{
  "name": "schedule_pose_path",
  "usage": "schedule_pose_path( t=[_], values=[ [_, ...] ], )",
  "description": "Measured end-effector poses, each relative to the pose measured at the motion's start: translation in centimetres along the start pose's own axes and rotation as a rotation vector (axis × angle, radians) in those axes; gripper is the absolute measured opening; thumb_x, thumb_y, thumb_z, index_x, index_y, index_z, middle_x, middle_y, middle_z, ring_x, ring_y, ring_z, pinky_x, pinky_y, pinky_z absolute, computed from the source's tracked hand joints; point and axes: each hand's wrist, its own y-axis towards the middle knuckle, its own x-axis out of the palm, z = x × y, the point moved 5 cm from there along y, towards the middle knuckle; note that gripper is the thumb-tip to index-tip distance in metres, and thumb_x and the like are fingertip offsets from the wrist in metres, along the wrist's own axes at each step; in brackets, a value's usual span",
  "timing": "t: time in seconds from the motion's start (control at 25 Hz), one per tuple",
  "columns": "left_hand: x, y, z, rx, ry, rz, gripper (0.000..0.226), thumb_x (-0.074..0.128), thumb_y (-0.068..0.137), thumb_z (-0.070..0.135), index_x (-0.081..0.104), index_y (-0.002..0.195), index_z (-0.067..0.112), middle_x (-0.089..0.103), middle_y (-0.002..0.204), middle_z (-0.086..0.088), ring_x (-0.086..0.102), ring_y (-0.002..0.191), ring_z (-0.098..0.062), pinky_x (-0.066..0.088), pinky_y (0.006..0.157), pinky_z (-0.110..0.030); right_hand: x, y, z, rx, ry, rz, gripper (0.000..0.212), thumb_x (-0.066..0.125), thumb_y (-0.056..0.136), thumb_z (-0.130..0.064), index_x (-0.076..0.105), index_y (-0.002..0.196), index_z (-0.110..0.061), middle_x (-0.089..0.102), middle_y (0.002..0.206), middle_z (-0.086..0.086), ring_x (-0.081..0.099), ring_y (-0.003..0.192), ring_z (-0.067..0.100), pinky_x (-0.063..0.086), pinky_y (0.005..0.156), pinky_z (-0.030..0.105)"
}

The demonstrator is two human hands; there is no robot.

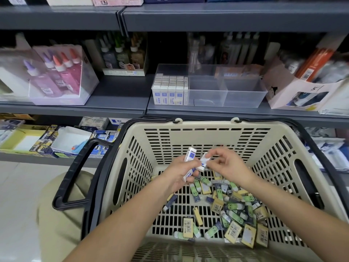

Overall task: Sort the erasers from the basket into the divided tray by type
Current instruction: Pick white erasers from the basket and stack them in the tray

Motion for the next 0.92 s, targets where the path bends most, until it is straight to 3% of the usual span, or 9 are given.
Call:
schedule_pose_path(
  t=[0.08, 0.16, 0.24, 0.36, 0.48, 0.56, 0.72, 0.92],
  values=[
    [-0.3, -0.1, 0.4, 0.027, 0.04, 0.026, 0.009, 0.061, 0.087, 0.006, 0.053, 0.088, 0.01, 0.055, 0.073, -0.007, 0.048, 0.046, -0.008, 0.027, 0.032, -0.015, 0.4, -0.5, -0.9, -0.184, -0.435, -0.028, 0.026, 0.065, 0.083, -0.016, 0.063, 0.108, -0.02, 0.047, 0.114, -0.009, 0.054, 0.081, 0.0, 0.044, 0.074, 0.015],
    [0.0, -0.5, 0.7, 0.038, 0.081, -0.006, 0.008, 0.061, 0.088, 0.01, 0.053, 0.088, 0.011, 0.056, 0.074, -0.006, 0.047, 0.047, -0.008, 0.028, 0.033, -0.015, 0.5, -0.8, -1.6, -0.294, -0.622, -0.037, 0.031, 0.065, 0.084, -0.023, 0.063, 0.115, -0.02, 0.051, 0.116, -0.007, 0.055, 0.092, 0.007, 0.047, 0.084, 0.026],
    [0.6, -0.9, 1.0, 0.033, 0.062, -0.021, 0.007, 0.059, 0.091, 0.016, 0.054, 0.093, 0.012, 0.058, 0.075, -0.006, 0.047, 0.047, -0.009, 0.028, 0.033, -0.014, 0.1, -0.9, -2.1, -0.313, -0.53, -0.01, 0.025, 0.065, 0.084, -0.025, 0.067, 0.108, -0.017, 0.062, 0.102, -0.002, 0.059, 0.087, 0.012, 0.049, 0.08, 0.029],
    [0.6, -1.1, 1.9, 0.072, -0.001, 0.044, 0.009, 0.055, 0.093, 0.018, 0.051, 0.099, 0.012, 0.061, 0.079, -0.007, 0.044, 0.046, -0.009, 0.027, 0.034, -0.014, -1.2, -0.1, -2.1, -0.054, -0.081, 0.046, 0.01, 0.064, 0.085, -0.017, 0.069, 0.094, -0.017, 0.067, 0.08, 0.0, 0.062, 0.067, 0.007, 0.052, 0.064, 0.023],
    [0.6, -1.7, 2.9, 0.124, 0.031, 0.012, 0.007, 0.057, 0.091, 0.01, 0.05, 0.091, 0.012, 0.062, 0.072, -0.003, 0.044, 0.047, -0.007, 0.028, 0.037, -0.014, -1.7, 0.5, -2.5, 0.062, 0.2, 0.014, 0.019, 0.063, 0.084, -0.005, 0.061, 0.096, -0.021, 0.071, 0.078, -0.001, 0.066, 0.062, 0.003, 0.047, 0.051, 0.013],
    [0.5, -2.1, 4.2, 0.169, 0.077, 0.007, 0.006, 0.057, 0.091, 0.01, 0.052, 0.088, 0.013, 0.063, 0.069, -0.001, 0.045, 0.047, -0.006, 0.03, 0.037, -0.015, -2.2, 0.9, -3.8, 0.04, 0.233, 0.002, 0.02, 0.063, 0.084, -0.005, 0.06, 0.097, -0.021, 0.073, 0.077, 0.002, 0.067, 0.064, 0.009, 0.046, 0.049, 0.016],
    [-1.1, -2.5, 9.1, 0.333, 0.097, 0.103, 0.011, 0.051, 0.094, 0.024, 0.055, 0.096, 0.014, 0.065, 0.086, -0.005, 0.046, 0.049, -0.006, 0.032, 0.038, -0.016, -3.6, 3.1, -6.9, -0.03, 0.265, 0.019, 0.014, 0.058, 0.088, -0.005, 0.064, 0.094, -0.016, 0.074, 0.079, 0.003, 0.07, 0.068, 0.011, 0.048, 0.048, 0.017],
    [-3.8, -1.5, 15.4, 0.52, -0.049, 0.207, 0.008, 0.054, 0.091, 0.02, 0.054, 0.086, 0.014, 0.066, 0.075, -0.002, 0.046, 0.042, -0.007, 0.027, 0.035, -0.018, -4.6, 8.6, -11.0, -0.107, 0.272, 0.126, 0.011, 0.059, 0.087, -0.003, 0.066, 0.093, -0.009, 0.07, 0.079, 0.004, 0.067, 0.062, 0.005, 0.048, 0.05, 0.014]
  ],
)
